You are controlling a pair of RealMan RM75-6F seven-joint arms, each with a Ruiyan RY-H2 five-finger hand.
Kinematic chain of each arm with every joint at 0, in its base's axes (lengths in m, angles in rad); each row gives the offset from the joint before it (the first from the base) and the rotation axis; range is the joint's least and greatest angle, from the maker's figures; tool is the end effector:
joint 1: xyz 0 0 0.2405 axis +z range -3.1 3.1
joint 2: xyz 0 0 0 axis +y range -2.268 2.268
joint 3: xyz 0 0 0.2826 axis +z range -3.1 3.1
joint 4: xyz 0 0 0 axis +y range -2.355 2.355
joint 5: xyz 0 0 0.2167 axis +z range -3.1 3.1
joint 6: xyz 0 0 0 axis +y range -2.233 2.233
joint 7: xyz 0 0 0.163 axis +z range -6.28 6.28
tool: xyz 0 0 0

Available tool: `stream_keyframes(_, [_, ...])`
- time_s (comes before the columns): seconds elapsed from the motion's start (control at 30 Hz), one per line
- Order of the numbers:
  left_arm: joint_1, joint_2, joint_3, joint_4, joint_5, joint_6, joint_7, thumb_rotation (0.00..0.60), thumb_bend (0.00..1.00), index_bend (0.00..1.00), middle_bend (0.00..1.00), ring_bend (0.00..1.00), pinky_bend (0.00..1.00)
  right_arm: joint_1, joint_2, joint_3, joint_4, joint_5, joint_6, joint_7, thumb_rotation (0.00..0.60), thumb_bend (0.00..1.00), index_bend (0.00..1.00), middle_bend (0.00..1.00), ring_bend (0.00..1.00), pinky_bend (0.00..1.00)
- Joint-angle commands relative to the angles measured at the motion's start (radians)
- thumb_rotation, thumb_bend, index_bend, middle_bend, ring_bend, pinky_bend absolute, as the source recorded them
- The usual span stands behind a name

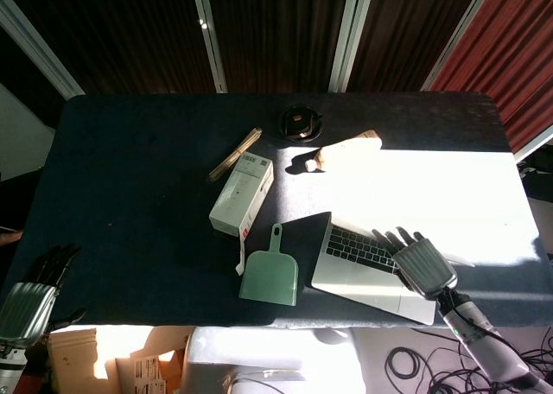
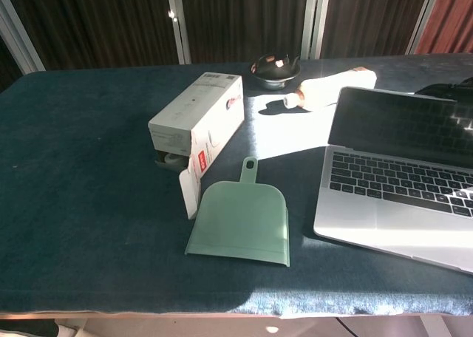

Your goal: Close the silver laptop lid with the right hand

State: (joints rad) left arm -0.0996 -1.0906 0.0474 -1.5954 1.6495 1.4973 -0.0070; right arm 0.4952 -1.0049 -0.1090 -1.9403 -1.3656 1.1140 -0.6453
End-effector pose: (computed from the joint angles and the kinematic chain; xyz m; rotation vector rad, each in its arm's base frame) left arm -0.3265 0.1844 0.1535 -1.5783 -0.8686 -0.9062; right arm -0.2385 -0.2560 0.1030 2.0239 -0.5752 0.4954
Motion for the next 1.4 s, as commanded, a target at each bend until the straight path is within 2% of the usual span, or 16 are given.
stream_keyframes(0.03, [0.0,-0.001,0.001,-0.001,0.002,0.0,0.003,0.6,0.03,0.0,0.05,0.02,0.13,-0.029,-0.007,-0.036,-0.016,-0.056,0.013,-0.035,0.6,0.38,0.01,0.17,0.11,0.35])
stream_keyframes(0.3, [0.007,0.0,0.004,0.0,0.009,0.013,0.002,0.6,0.03,0.0,0.05,0.03,0.13,-0.068,-0.036,-0.079,-0.005,-0.127,-0.002,-0.086,0.6,0.38,0.0,0.15,0.1,0.31])
stream_keyframes(0.67, [0.01,0.002,0.004,0.005,0.014,0.019,-0.008,0.6,0.03,0.0,0.05,0.03,0.13,-0.095,-0.037,-0.118,0.012,-0.173,-0.052,-0.052,0.6,0.38,0.0,0.13,0.08,0.29])
stream_keyframes(1.4, [0.013,0.004,0.003,0.005,0.015,0.021,-0.012,0.6,0.03,0.0,0.05,0.03,0.13,-0.09,-0.14,-0.127,0.209,-0.161,-0.213,0.184,0.6,0.38,0.0,0.07,0.04,0.29])
